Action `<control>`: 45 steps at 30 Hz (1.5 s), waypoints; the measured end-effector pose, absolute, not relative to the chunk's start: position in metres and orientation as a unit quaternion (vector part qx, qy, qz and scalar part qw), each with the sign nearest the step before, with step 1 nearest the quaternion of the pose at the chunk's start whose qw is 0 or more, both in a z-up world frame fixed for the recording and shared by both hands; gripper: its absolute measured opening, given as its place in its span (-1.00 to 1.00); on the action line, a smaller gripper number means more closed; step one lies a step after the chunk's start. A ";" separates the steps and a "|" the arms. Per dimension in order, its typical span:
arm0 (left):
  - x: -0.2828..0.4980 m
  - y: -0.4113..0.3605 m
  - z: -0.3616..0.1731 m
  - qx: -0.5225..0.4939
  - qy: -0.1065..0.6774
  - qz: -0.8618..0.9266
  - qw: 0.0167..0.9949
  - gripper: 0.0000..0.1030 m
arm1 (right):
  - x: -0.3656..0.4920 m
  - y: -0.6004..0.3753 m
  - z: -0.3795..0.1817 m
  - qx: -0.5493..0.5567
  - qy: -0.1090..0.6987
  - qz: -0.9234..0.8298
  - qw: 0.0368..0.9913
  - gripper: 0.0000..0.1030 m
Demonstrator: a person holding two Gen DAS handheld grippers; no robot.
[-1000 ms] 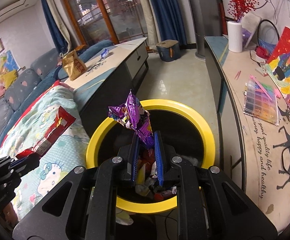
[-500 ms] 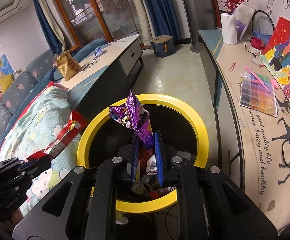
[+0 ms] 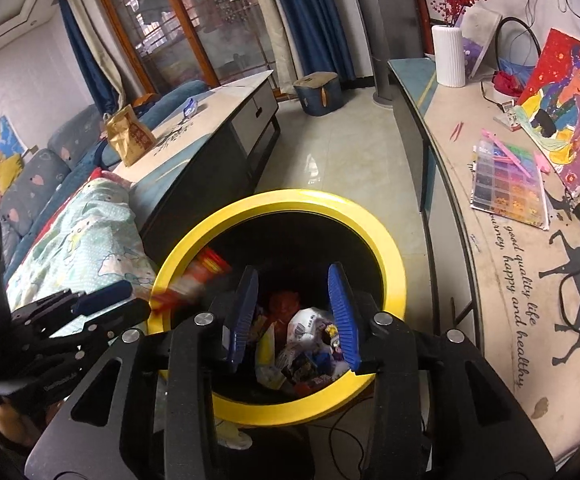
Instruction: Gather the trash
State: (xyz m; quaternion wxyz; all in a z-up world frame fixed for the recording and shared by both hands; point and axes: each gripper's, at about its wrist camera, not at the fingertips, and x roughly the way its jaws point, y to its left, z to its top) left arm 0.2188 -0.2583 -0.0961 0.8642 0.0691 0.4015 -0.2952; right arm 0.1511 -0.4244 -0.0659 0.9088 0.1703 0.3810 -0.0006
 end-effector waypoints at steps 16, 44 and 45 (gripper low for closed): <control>0.191 -0.207 -0.060 0.032 0.369 -0.254 0.893 0.85 | 0.117 -0.408 -0.025 0.129 0.341 0.016 0.931 0.53; 0.106 -0.102 -0.020 -0.015 0.303 -0.136 0.943 0.88 | 0.069 -0.343 0.003 0.095 0.281 0.049 0.954 0.80; 0.103 -0.098 -0.020 -0.016 0.303 -0.132 0.944 0.88 | 0.068 -0.340 0.003 0.094 0.279 0.052 0.954 0.80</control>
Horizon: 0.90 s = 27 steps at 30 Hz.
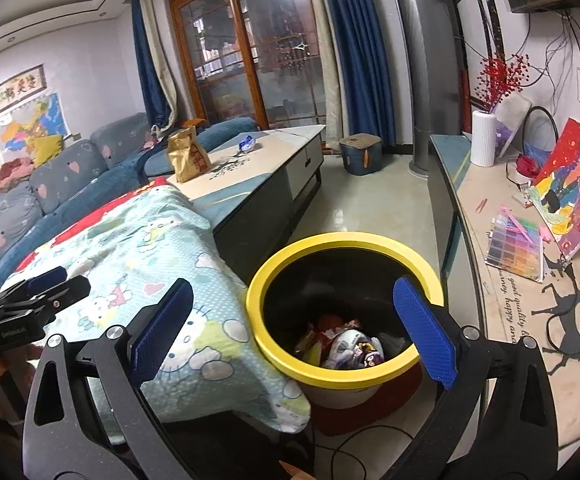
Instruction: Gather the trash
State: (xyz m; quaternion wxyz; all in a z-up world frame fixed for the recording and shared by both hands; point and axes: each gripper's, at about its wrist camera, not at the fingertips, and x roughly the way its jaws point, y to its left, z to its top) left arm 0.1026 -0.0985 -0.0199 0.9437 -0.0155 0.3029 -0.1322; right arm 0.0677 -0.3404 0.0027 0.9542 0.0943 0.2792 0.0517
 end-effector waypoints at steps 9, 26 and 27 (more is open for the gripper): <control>0.076 -0.082 -0.020 -0.006 0.272 -0.108 0.956 0.88 | 0.055 -0.319 0.006 0.089 0.244 0.061 0.964 0.80; 0.034 -0.062 -0.018 -0.009 0.203 -0.092 0.975 0.88 | 0.010 -0.260 0.005 0.022 0.117 0.063 0.991 0.80; 0.033 -0.061 -0.018 -0.007 0.201 -0.090 0.976 0.88 | 0.010 -0.259 0.004 0.018 0.113 0.064 0.991 0.80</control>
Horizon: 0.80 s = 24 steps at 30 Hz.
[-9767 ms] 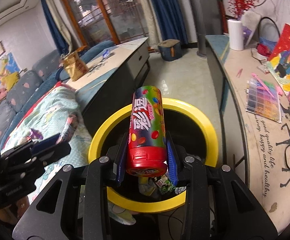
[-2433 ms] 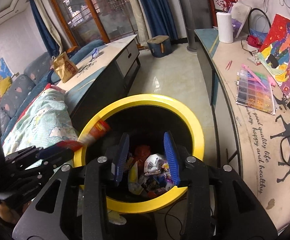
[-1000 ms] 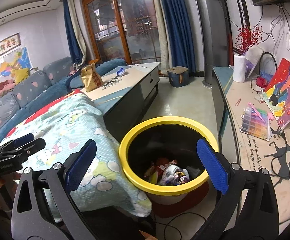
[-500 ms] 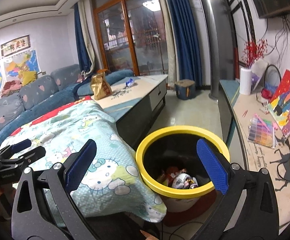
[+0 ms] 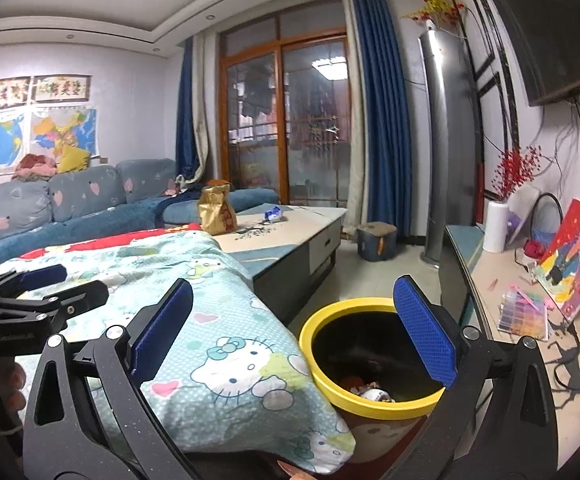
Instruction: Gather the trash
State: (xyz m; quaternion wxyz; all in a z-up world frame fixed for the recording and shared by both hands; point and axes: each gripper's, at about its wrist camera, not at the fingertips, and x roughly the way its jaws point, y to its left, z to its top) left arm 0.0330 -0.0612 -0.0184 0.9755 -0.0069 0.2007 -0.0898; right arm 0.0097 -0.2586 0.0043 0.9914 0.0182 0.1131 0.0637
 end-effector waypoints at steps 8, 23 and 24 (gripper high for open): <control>0.031 -0.057 -0.021 -0.014 0.202 -0.093 0.975 0.88 | 0.005 -0.253 -0.001 0.020 0.108 0.055 0.992 0.80; 0.032 -0.058 -0.020 -0.019 0.203 -0.098 0.974 0.88 | 0.006 -0.253 0.000 0.015 0.103 0.053 0.993 0.80; 0.032 -0.058 -0.019 -0.018 0.202 -0.098 0.974 0.88 | 0.006 -0.253 -0.001 0.016 0.103 0.052 0.993 0.80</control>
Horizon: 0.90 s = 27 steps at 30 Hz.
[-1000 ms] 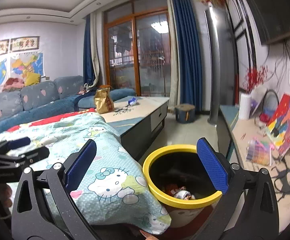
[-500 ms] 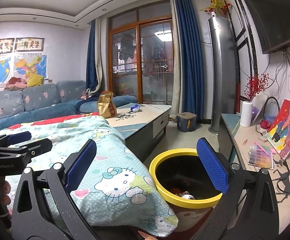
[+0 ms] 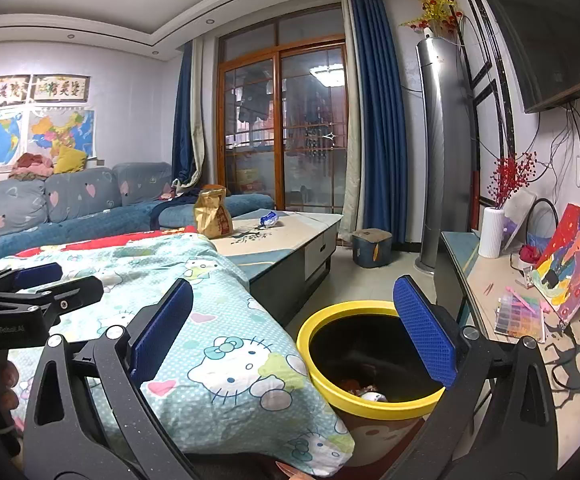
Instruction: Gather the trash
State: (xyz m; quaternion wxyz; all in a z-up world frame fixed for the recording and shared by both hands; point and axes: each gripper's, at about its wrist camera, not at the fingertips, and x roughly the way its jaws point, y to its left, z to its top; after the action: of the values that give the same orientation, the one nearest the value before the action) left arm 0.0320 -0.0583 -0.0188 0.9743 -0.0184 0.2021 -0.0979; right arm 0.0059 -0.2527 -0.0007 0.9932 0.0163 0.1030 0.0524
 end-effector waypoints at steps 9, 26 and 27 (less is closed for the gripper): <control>0.031 -0.061 -0.016 -0.017 0.200 -0.100 0.975 0.88 | 0.006 -0.253 -0.001 0.016 0.103 0.053 0.993 0.80; 0.031 -0.060 -0.015 -0.018 0.196 -0.099 0.975 0.88 | 0.006 -0.253 -0.001 0.017 0.102 0.051 0.993 0.80; 0.032 -0.060 -0.014 -0.018 0.196 -0.100 0.975 0.88 | 0.006 -0.253 -0.001 0.016 0.102 0.052 0.993 0.80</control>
State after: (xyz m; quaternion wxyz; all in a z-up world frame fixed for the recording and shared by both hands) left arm 0.0321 -0.0604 -0.0143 0.9754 -0.0181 0.1958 -0.0997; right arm 0.0061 -0.2528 -0.0006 0.9933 0.0162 0.1019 0.0521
